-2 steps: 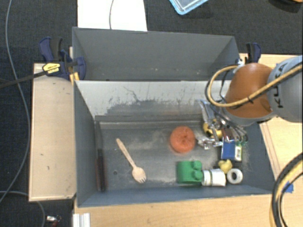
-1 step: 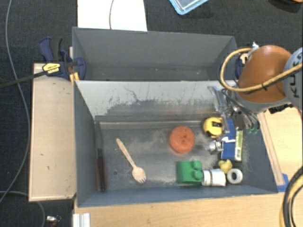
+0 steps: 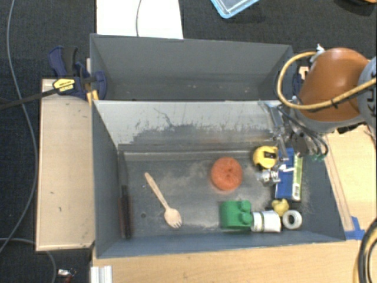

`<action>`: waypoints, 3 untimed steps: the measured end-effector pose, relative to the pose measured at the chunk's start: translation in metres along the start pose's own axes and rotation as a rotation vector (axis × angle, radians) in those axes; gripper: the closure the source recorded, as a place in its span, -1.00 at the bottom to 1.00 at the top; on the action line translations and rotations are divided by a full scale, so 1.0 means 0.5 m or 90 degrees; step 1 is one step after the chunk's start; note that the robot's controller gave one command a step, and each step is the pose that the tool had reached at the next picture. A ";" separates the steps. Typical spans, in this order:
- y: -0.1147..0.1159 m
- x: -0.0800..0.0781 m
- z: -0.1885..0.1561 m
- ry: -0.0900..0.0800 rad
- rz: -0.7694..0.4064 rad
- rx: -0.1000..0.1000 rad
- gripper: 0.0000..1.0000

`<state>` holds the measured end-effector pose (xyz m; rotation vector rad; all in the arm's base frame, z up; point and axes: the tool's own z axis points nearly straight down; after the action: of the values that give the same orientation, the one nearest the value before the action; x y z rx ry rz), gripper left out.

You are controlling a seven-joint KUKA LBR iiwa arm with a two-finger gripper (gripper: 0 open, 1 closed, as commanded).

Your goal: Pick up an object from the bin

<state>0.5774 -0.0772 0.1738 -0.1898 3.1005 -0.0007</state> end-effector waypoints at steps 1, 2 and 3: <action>0.077 -0.014 0.034 -0.001 0.016 0.000 1.00; 0.193 -0.018 0.066 -0.004 -0.137 0.003 1.00; 0.161 -0.030 0.129 -0.005 -0.084 0.000 1.00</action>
Offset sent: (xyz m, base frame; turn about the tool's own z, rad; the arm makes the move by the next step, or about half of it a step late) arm -0.0066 0.1126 -0.0404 -0.2330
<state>0.5846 0.0049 0.1096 -0.3926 3.0736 -0.0031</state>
